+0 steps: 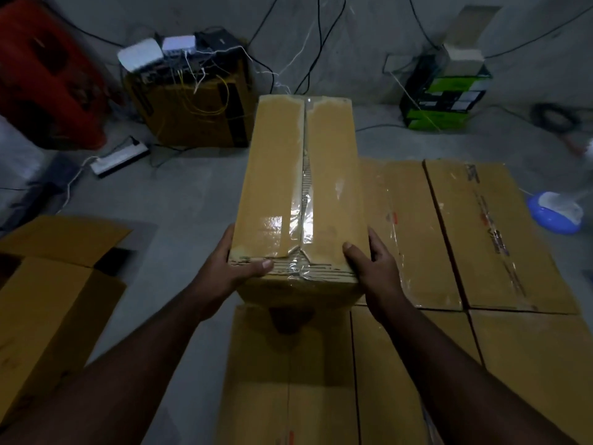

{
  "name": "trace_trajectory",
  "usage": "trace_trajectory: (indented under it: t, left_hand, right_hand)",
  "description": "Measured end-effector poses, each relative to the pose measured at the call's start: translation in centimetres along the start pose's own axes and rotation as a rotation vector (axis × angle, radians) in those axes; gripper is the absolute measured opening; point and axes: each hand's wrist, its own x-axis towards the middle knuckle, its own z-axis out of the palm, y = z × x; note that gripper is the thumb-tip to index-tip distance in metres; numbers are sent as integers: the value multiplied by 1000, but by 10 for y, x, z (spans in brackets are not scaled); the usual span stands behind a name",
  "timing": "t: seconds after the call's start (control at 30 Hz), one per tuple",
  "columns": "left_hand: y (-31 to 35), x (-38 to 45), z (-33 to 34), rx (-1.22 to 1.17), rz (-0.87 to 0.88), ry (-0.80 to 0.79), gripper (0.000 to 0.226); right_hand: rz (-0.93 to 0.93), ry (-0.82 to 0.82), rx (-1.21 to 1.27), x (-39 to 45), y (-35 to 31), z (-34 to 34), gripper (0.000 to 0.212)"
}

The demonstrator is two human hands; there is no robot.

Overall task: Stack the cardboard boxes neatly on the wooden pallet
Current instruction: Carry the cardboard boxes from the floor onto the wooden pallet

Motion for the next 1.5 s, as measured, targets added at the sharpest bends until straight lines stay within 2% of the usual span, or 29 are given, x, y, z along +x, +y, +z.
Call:
trace_trajectory:
  t: [0.07,0.13,0.17,0.23,0.33,0.5,0.67,0.83,0.93,1.03,1.2,1.3,1.4,1.43,1.5]
  left_hand:
    - [-9,6,-1,1,-7,47,74]
    - [-18,5,-1,-66,-93,162,56]
    - [-26,5,-2,-141,-152,198,56]
    - [-43,4,-3,-261,-261,199,68]
    - [-76,5,5,-311,-401,181,71]
    - [-120,12,11,-353,-304,203,57]
    - [-123,24,11,-350,-251,226,48]
    - [-123,33,18,-367,-238,210,42]
    - [-122,37,15,-383,-254,284,35]
    - [-122,38,11,-358,-263,351,30]
    - [-123,27,17,-355,-301,365,32]
    - [-121,0,31,-280,-361,412,37]
    - [-123,-51,40,9,-411,421,34]
    - [-123,-74,41,126,-384,386,29]
    - [-112,-123,46,272,-325,271,31]
  right_hand:
    - [10,-8,50,5,7,-1,66]
    - [80,-12,178,1,15,0,54]
    - [136,12,253,-3,23,-1,50]
    - [282,75,359,-13,39,-1,55]
    - [448,84,363,-19,69,4,54]
    - [469,83,423,-11,91,13,37]
    - [479,67,445,0,94,12,29]
    - [413,79,421,6,90,9,35]
    - [378,43,430,5,92,14,39]
    - [386,-14,429,1,94,20,45]
    - [430,24,364,0,93,16,43]
    - [431,78,183,-17,98,14,39]
    - [390,200,-94,-64,104,11,37]
    - [346,206,-135,-87,101,8,30]
    - [245,115,-183,-136,86,4,23]
